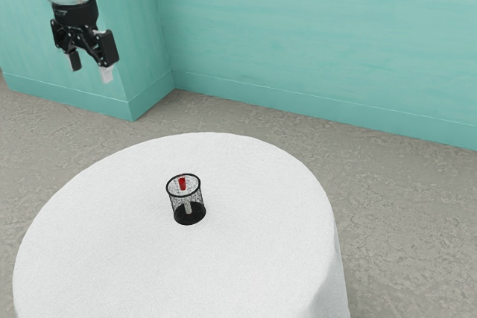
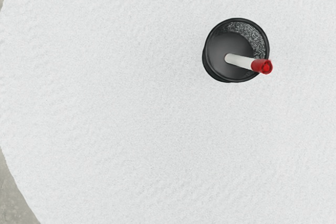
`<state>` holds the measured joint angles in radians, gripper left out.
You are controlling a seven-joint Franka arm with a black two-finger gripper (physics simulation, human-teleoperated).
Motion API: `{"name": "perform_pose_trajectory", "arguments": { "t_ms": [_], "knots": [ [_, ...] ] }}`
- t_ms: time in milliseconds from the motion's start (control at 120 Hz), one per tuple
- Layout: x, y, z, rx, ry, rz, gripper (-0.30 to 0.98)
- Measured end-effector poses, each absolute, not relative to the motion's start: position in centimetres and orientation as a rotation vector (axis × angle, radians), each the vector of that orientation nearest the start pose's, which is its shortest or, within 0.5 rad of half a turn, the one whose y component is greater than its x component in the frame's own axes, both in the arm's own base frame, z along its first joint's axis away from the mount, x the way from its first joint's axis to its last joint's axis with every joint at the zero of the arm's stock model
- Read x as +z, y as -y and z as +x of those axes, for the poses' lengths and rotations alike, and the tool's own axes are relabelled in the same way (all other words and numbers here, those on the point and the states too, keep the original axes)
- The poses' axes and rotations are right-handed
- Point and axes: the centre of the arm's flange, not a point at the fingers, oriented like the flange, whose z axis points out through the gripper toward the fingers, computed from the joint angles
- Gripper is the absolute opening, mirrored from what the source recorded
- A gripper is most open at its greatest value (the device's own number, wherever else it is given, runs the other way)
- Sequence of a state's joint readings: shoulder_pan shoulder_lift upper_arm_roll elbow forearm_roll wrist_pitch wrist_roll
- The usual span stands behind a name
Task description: Take the marker out of the pen holder and place it to the left of the pen holder.
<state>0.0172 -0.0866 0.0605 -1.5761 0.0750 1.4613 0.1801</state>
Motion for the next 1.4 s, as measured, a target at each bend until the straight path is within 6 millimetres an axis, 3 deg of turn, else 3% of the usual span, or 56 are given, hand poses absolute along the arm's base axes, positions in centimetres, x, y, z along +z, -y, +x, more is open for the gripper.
{"name": "perform_pose_trajectory", "arguments": {
  "t_ms": [117,192,267,358,492,592,783,967,1400],
  "knots": [
    [65.5,-4.7,52.0,0.045,-0.191,-3.052,0.69],
    [60.8,-4.7,55.4,0.129,-0.216,-3.047,0.69],
    [56.8,-4.1,57.5,0.176,-0.249,-3.045,0.69],
    [50.9,-1.7,58.4,0.202,-0.299,-3.049,0.69],
    [44.6,0.0,59.2,0.160,-0.291,-3.062,0.69],
    [41.9,0.4,59.6,0.088,-0.269,-3.068,0.69],
    [38.8,2.1,59.1,-0.002,-0.246,-3.075,0.69],
    [36.8,2.5,58.2,-0.032,-0.186,-3.094,0.69],
    [35.5,3.5,56.7,-0.049,-0.090,-3.126,0.68]
  ]
}}
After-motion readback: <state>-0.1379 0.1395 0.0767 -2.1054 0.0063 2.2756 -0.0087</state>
